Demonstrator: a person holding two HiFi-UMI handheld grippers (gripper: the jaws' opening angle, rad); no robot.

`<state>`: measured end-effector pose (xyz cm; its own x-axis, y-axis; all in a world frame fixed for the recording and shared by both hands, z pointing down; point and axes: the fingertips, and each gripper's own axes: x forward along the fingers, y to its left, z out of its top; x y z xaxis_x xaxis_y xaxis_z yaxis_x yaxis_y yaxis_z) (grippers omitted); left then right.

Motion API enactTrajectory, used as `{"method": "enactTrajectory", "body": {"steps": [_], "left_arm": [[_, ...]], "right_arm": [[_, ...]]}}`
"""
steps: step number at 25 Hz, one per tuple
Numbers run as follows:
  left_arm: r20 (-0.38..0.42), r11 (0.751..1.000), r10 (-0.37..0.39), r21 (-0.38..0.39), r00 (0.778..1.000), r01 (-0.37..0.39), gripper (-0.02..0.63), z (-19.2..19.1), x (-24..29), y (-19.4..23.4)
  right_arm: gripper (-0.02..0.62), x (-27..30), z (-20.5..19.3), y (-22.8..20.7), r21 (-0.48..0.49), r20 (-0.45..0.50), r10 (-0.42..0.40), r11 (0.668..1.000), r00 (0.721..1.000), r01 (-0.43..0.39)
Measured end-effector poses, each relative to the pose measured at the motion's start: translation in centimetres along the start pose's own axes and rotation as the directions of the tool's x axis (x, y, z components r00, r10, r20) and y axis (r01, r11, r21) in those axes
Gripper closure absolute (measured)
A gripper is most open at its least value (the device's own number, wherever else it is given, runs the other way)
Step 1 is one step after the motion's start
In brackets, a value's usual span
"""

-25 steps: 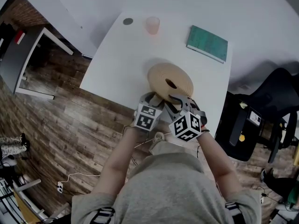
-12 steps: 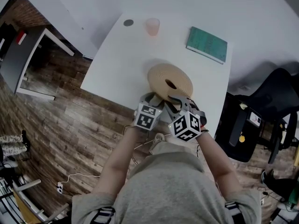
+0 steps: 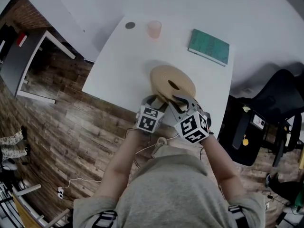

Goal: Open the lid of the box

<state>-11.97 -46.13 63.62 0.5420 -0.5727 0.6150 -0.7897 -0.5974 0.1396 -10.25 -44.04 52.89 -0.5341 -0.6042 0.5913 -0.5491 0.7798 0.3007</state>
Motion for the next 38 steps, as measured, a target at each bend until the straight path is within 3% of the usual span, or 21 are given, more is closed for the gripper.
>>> {"method": "enactTrajectory", "body": {"steps": [11,26,38], "left_arm": [[0.001,1.0,0.015,-0.002,1.0,-0.015,0.397,0.0,-0.1,-0.1],[0.022,0.999,0.05,-0.021,0.999,-0.049,0.399,0.1,-1.7,-0.6],[0.086,0.997,0.074,-0.041,0.994,-0.07,0.469,0.7,-5.4,-3.4]], "right_arm": [[0.523,-1.5,1.1,-1.9,0.123,0.087,-0.038,0.992,0.995,0.027],[0.523,-4.0,0.2,-4.8,0.329,0.14,-0.139,0.94,0.98,0.087],[0.525,-7.9,-0.8,-4.7,0.404,0.154,-0.213,0.905,0.965,0.136]]}}
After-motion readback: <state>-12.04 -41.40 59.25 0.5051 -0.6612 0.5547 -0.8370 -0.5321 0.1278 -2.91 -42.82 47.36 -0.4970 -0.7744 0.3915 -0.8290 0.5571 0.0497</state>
